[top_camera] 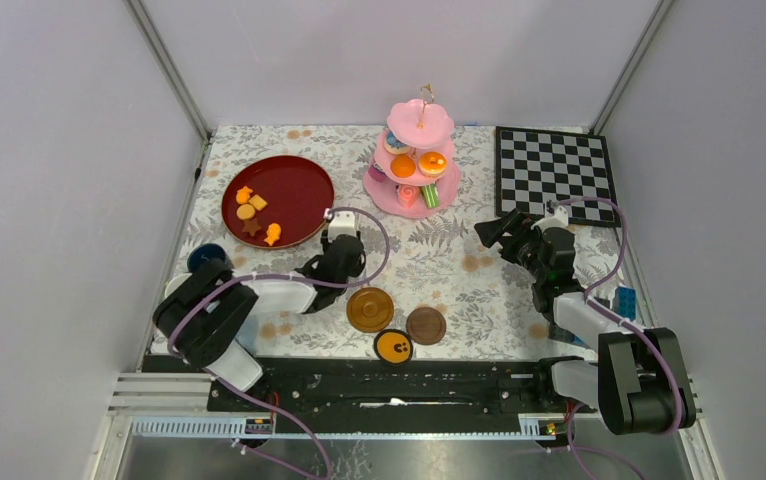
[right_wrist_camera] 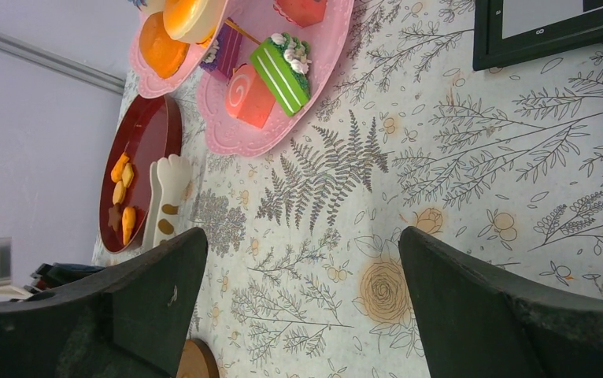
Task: Serve the afternoon tea
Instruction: Pick up the clamp from the center of the board, then pick up the desert from the tray.
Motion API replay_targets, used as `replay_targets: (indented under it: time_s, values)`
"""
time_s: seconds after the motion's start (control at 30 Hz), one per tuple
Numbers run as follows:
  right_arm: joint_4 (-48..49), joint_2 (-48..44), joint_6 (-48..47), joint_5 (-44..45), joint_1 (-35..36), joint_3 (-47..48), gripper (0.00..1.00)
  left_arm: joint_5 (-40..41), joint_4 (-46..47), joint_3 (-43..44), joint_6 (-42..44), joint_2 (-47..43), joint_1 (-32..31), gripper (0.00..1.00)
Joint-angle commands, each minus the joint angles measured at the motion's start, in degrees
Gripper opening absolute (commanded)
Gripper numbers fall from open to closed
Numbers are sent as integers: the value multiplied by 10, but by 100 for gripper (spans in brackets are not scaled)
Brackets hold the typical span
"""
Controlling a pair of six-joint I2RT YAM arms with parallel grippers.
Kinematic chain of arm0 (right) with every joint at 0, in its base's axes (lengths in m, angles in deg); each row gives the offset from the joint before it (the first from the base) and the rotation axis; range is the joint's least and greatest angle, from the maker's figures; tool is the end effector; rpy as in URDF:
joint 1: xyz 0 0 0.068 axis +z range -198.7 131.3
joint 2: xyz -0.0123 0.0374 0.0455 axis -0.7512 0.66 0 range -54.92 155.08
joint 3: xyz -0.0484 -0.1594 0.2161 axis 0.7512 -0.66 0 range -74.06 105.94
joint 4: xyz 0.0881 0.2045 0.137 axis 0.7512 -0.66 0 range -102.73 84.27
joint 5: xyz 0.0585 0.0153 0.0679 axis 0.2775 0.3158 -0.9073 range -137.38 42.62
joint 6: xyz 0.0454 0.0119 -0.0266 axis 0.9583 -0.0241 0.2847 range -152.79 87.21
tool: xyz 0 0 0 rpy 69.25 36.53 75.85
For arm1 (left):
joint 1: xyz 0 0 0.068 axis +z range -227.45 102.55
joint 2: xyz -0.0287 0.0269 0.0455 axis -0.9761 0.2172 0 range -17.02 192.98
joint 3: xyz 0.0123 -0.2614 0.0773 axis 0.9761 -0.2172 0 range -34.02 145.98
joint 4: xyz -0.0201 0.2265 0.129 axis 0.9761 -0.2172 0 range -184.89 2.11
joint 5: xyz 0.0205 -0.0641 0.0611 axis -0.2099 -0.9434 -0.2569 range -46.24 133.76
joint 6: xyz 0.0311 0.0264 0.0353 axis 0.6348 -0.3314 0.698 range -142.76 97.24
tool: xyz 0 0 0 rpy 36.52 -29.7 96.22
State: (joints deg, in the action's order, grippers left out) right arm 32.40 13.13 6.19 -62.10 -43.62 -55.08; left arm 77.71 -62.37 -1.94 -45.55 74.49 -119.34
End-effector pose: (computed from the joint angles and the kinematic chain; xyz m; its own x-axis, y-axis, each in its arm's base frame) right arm 0.2320 0.0297 0.1921 -0.3573 0.5790 -0.7329 -0.1407 0.7423 0.6551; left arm 0.2285 -0.1782 0.1393 -0.4638 -0.0157 -0.8858 0.0315 0.9989 -0.0342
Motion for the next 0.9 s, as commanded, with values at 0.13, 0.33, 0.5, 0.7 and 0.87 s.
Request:
replay_targets:
  time_s: [0.13,0.33,0.5,0.7,0.87]
  values:
    - [28,-5,2,-12,-3,0,98,-121,-243,114,-19,-122,47,43]
    - [28,-7,5,-15,-3,-1,98,-341,-487,208,-17,-230,244,42]
    - [40,1,14,-23,-3,-1,98,-389,-665,317,54,-212,337,40]
    - [56,19,26,-38,-3,0,98,-427,-716,347,95,-185,402,41]
    - [64,30,31,-43,-3,1,98,-403,-755,390,123,-138,418,42]
